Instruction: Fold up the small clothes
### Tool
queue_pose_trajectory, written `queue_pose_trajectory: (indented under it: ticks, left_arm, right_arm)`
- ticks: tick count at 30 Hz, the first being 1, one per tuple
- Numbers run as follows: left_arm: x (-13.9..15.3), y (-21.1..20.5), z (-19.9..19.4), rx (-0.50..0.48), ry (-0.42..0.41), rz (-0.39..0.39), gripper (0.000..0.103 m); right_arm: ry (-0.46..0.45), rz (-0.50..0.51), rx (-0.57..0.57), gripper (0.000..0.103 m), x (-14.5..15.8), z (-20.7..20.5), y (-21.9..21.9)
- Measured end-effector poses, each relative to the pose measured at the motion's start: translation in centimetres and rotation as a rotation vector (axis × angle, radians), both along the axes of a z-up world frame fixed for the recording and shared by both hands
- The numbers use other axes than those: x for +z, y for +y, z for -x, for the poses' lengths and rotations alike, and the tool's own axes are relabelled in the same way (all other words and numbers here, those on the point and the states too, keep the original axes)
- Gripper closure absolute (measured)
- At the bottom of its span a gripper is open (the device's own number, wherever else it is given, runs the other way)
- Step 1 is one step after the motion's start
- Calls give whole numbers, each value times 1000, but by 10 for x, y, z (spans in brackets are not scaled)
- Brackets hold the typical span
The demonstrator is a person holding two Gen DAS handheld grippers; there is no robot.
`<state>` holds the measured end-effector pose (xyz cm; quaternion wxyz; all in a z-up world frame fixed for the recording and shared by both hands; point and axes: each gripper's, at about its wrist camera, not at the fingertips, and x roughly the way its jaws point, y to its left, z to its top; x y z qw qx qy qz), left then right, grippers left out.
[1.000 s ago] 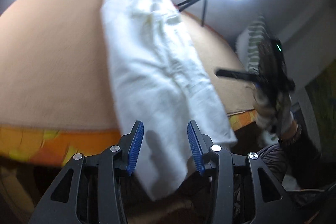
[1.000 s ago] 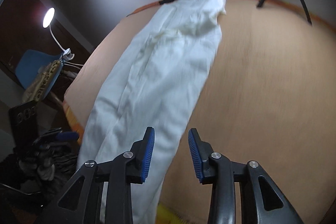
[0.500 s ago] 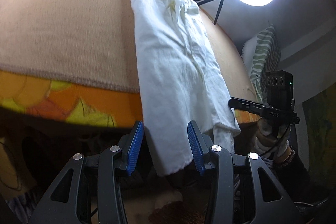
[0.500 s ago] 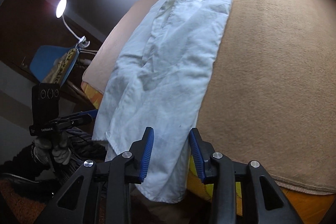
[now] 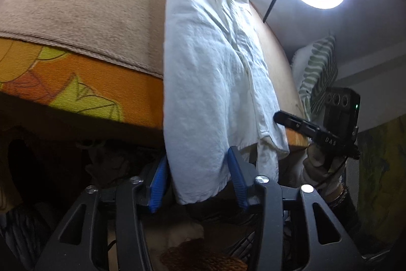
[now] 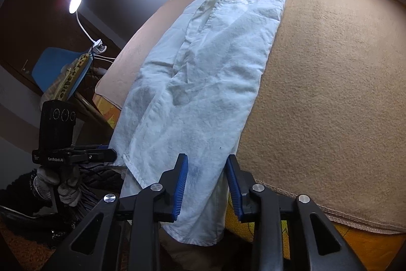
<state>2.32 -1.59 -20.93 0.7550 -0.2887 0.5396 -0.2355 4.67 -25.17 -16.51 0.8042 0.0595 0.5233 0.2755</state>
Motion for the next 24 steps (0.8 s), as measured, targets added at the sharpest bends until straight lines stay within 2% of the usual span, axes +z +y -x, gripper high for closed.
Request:
queue_pose_trajectory:
  ticks: [3, 7, 10, 14, 15, 16, 19, 24]
  left_arm:
    - [4, -2, 0, -8, -25, -1, 95]
    - [19, 12, 5, 17, -56, 30, 97]
    - [16, 14, 7, 3, -64, -6, 97]
    - [1, 15, 6, 15, -25, 20, 97]
    - [1, 15, 6, 16, -26, 26, 97]
    - [2, 15, 6, 16, -28, 31, 97]
    - [6, 14, 6, 4, -33, 44, 97]
    - [17, 16, 6, 3, -56, 76, 97]
  right_arm:
    - [-15, 27, 4, 79, 0, 1, 5]
    - [-38, 74, 8, 97, 2, 3, 9]
    - [-31, 66, 9, 99, 0, 2, 5]
    - [-26, 54, -2, 100, 1, 2, 0]
    - [-20, 40, -7, 99, 1, 2, -2]
    - [-1, 7, -17, 93, 0, 1, -6]
    - [74, -95, -41, 67, -6, -1, -16]
    - [87, -109, -2, 67, -7, 12, -13]
